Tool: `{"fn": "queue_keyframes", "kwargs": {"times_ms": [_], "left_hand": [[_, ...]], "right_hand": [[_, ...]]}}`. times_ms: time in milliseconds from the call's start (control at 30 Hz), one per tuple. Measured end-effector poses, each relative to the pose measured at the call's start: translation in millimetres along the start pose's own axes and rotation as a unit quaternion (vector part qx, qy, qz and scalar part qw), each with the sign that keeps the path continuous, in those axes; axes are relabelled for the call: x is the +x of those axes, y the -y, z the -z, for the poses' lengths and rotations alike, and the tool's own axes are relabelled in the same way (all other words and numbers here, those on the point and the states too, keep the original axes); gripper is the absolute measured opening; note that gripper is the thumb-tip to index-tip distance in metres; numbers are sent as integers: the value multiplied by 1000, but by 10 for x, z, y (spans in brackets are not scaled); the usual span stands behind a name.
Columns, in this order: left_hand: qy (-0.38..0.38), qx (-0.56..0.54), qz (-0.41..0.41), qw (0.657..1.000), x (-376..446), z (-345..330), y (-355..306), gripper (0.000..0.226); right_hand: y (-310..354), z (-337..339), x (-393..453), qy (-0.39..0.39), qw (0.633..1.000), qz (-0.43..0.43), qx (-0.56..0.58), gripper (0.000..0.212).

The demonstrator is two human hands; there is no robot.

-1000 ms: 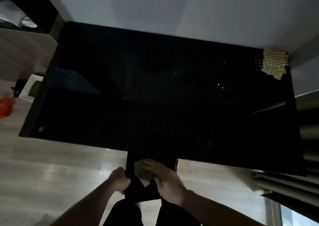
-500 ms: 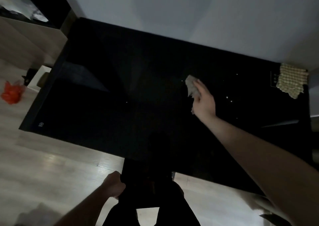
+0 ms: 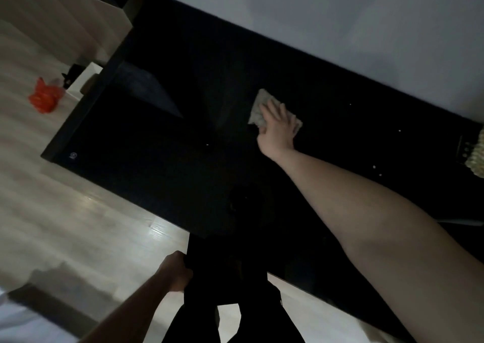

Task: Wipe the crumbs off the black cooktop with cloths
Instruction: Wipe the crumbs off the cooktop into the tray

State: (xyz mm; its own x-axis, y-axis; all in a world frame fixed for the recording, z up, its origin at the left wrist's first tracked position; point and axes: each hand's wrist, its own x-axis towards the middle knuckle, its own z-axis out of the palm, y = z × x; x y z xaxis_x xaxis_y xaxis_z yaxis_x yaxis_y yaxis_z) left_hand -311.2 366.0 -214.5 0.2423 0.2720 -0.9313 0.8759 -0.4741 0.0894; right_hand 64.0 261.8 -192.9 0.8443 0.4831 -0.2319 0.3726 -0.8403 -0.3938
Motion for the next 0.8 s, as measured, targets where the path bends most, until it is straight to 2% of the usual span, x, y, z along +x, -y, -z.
{"fn": "queue_keyframes", "kwargs": {"times_ms": [167,367,533,633,700,800], "left_hand": [[8,-2,-15,1000,-17,9,68,18],[12,8,-35,999,-106,90,177,13],[23,10,-33,999,-220,136,261,16],[22,23,-38,999,-265,121,290,17],[22,37,-40,998,-290,104,280,22],[22,55,-52,997,-345,55,239,20]], "right_hand": [[678,-386,-308,82,984,151,45,70],[638,-640,-1389,96,966,227,75,69],[450,-848,-2747,129,962,176,167,73],[424,-947,-3458,144,955,82,247,68],[381,-923,-3794,159,947,24,277,75],[232,-738,-4037,127,938,-47,319,76]]}}
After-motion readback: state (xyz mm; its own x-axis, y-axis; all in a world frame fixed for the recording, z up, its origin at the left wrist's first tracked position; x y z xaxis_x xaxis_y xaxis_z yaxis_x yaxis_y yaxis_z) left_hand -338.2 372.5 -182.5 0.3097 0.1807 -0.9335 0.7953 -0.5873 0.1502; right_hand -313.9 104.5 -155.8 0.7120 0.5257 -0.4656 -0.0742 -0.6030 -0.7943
